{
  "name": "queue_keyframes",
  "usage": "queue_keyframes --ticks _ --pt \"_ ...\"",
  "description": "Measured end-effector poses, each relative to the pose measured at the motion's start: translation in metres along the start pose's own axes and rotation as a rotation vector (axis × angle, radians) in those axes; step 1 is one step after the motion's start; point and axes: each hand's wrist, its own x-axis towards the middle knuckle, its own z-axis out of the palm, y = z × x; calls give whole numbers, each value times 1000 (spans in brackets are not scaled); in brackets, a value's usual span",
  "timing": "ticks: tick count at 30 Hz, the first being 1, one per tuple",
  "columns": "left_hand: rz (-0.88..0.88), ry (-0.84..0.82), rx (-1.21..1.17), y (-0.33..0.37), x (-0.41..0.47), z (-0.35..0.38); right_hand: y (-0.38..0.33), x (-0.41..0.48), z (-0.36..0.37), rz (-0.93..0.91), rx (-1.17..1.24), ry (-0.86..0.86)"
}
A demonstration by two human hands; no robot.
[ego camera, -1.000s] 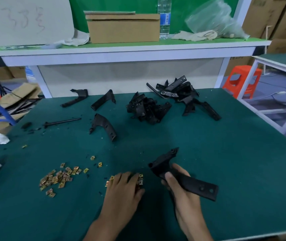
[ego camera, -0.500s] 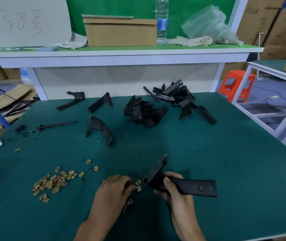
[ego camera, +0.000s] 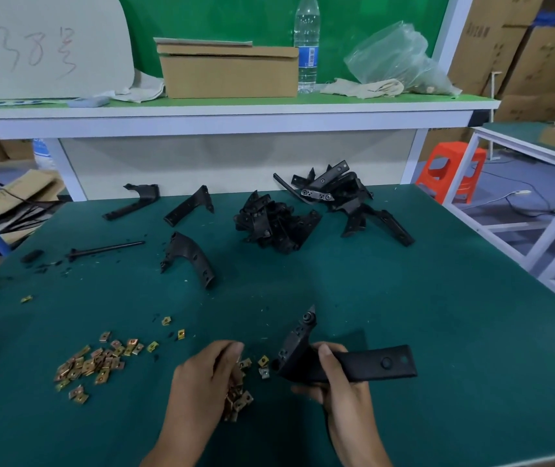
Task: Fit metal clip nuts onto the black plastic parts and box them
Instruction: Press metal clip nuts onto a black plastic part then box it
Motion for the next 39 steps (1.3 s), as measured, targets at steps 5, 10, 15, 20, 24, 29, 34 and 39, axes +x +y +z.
queue_keyframes --ticks 5,10,15,20,24,29,34,39 --pt "-147 -130 -120 -5 -1 -6 -1 0 1 7 -1 6" --pt "-218 -128 -255 -4 -2 -8 -2 0 1 15 2 18" --pt "-236 -92 -322 3 -4 -11 -4 -1 3 15 16 28" --pt "-204 -124 -278 10 -5 -14 -5 -2 2 10 -1 21" --pt "-223 -147 -268 14 -4 -16 -6 -2 3 13 9 27" --pt "-197 -144 -213 18 -6 -18 -6 -2 4 26 26 45" --pt "-250 -133 -253 19 -8 -20 -3 0 3 39 43 51" --pt "-252 -200 -258 22 -7 -20 -4 -2 4 66 71 59"
